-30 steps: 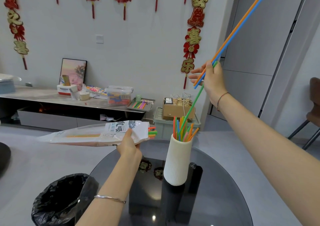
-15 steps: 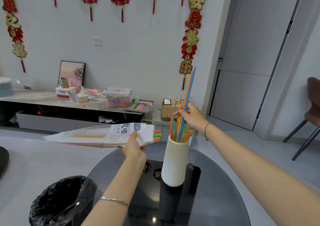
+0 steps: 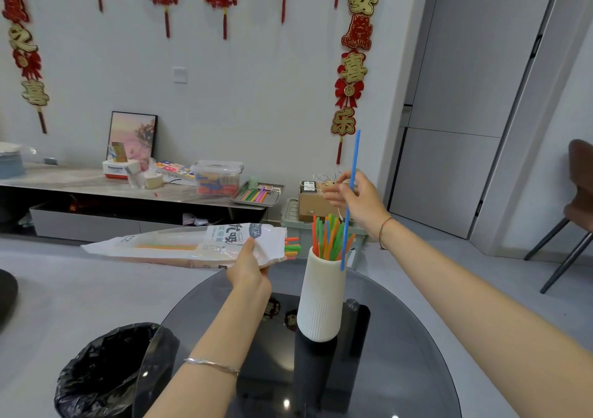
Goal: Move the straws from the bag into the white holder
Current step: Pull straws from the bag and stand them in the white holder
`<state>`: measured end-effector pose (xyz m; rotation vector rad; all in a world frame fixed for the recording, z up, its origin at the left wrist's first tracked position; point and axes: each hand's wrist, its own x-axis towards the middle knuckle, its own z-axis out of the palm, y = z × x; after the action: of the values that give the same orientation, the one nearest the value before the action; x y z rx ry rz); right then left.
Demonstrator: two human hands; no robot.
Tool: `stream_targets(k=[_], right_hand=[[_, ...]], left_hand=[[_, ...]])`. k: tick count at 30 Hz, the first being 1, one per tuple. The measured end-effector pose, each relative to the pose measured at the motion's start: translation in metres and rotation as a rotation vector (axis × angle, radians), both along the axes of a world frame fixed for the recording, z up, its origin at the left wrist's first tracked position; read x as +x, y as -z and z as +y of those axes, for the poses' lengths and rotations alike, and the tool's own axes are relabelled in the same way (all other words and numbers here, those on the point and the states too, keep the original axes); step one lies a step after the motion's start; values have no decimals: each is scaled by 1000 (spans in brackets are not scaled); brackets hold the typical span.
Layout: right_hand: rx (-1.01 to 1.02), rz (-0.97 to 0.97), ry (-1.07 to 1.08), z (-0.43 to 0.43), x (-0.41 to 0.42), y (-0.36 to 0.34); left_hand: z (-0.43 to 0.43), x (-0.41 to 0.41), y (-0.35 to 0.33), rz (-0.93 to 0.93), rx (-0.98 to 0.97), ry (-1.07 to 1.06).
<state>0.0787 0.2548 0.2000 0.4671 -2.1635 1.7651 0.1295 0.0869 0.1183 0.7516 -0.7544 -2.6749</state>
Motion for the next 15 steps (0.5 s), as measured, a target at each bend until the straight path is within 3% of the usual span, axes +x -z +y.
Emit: stream_targets(k=[7,12,15], right_hand=[[-318,84,9,-6,0,-13],[-101,29,93,-3,-3,9],[-78,42,143,2,-3,15]], left_hand=[[-2,0,-1,11,-2,-4],[-1,1,-1,13,0,6],[-1,2,-1,20,-3,5]])
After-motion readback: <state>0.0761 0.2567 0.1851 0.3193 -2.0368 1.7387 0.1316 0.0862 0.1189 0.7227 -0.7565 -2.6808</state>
